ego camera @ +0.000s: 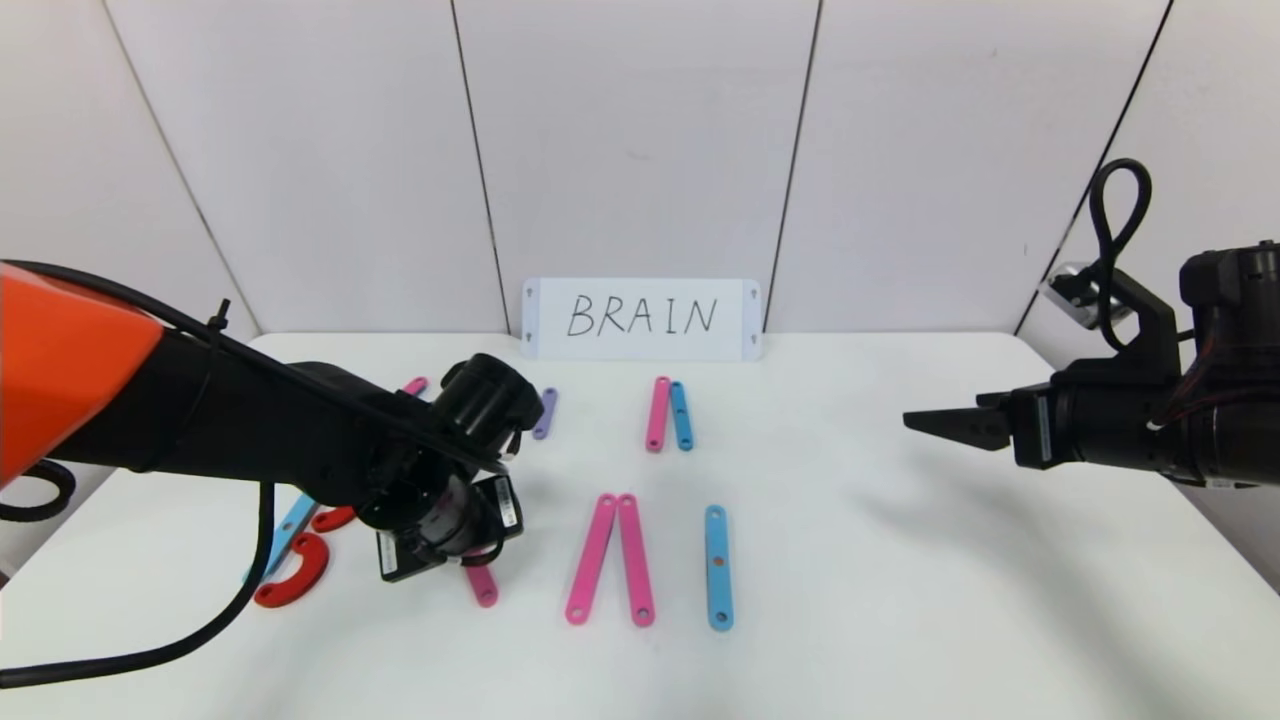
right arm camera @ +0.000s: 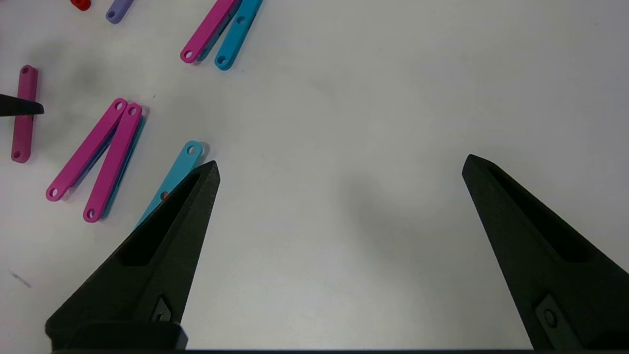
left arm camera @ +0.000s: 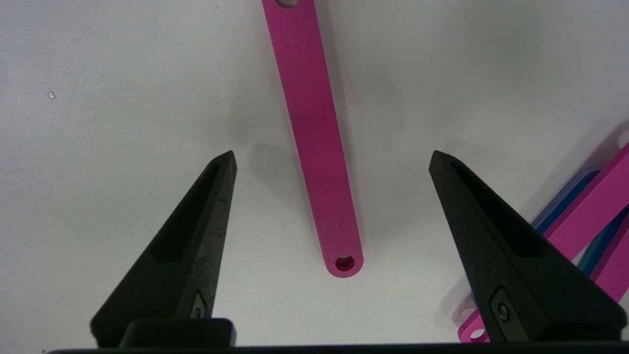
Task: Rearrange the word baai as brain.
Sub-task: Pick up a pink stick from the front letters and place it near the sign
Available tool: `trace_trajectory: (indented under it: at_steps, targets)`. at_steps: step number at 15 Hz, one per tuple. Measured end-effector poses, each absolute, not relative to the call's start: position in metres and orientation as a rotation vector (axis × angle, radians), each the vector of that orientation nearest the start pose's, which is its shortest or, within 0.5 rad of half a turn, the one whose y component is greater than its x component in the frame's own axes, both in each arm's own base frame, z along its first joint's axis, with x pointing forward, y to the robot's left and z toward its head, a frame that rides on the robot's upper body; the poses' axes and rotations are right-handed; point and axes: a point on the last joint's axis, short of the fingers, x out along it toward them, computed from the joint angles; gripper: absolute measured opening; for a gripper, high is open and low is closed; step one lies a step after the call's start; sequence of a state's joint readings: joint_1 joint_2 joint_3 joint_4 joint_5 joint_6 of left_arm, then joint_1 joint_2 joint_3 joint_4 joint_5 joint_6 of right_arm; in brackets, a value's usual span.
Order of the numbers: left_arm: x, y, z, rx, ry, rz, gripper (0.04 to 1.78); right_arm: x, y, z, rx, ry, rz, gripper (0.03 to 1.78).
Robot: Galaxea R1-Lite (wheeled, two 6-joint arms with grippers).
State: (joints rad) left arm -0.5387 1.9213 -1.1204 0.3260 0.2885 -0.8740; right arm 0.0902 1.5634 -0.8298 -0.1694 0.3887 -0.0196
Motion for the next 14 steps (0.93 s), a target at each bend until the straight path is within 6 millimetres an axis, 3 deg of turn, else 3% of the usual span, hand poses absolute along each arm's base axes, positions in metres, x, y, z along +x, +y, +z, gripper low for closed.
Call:
trace_trajectory:
  at_steps: [4,6,14]
  targets:
    - [0.2818,-0.1608,0.1117,-0.330,1.040,0.241,0.55,0.2615,0.0322,0.1851,0.066,0.559,0.471,1.73]
    - [0.2824,-0.1612,0.1105,-0.327,1.043,0.243,0.31,0.2615,0.0322,0.1852,0.066,0.558,0.472,1.73]
    - [0.2815,-0.1607,0.1105,-0.324,1.046,0.245,0.27,0.2608,0.0321,0.1854,0.065,0.558,0.470,1.73]
